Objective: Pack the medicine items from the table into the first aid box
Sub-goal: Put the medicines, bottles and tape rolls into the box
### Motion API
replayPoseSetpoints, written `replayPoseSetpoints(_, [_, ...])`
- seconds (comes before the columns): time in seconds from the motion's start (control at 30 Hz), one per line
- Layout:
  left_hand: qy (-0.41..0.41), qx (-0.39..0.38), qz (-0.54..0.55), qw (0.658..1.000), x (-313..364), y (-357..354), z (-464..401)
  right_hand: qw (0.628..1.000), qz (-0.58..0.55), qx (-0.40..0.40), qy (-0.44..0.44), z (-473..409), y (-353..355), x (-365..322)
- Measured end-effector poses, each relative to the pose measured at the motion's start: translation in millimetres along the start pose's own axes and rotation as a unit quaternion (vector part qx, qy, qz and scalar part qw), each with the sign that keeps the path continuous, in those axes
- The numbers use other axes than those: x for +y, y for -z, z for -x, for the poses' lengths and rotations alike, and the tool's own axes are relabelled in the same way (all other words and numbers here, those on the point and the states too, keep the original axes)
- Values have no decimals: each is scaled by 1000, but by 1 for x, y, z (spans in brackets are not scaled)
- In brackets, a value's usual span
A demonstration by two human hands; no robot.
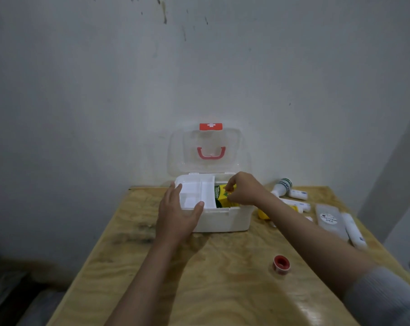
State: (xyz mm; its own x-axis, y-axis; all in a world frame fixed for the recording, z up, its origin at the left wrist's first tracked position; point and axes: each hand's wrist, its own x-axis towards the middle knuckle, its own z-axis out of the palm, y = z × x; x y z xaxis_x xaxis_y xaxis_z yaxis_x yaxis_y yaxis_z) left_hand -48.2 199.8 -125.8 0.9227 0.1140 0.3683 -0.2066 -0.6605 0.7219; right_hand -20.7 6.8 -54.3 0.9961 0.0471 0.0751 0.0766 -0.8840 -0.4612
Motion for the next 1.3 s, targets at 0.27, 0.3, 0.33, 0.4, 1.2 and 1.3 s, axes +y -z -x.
replayPoseSetpoints(0.27, [7,23,9,1000,-8,5,-1,999,41,29,3,-11,-19,-9])
replayPoseSetpoints(0.3, [6,24,10,1000,-9,5,0,999,43,31,3,-12,-20,-8])
replayPoseSetpoints(0.33, [5,24,11,1000,-9,4,0,999,46,30,5,-12,-21,-7])
replayPoseSetpoints(0.4, [4,24,10,1000,-10,2,0,999,47,15,20,-13,-20,-5])
replayPoseSetpoints(1.2, [-13,42,22,999,-16,14,-6,955,-41,281,-84,99,4,116])
replayPoseSetpoints(1.3, [-15,44,30,998,-14,12,-8,946,56,286,-144,119,-3,139])
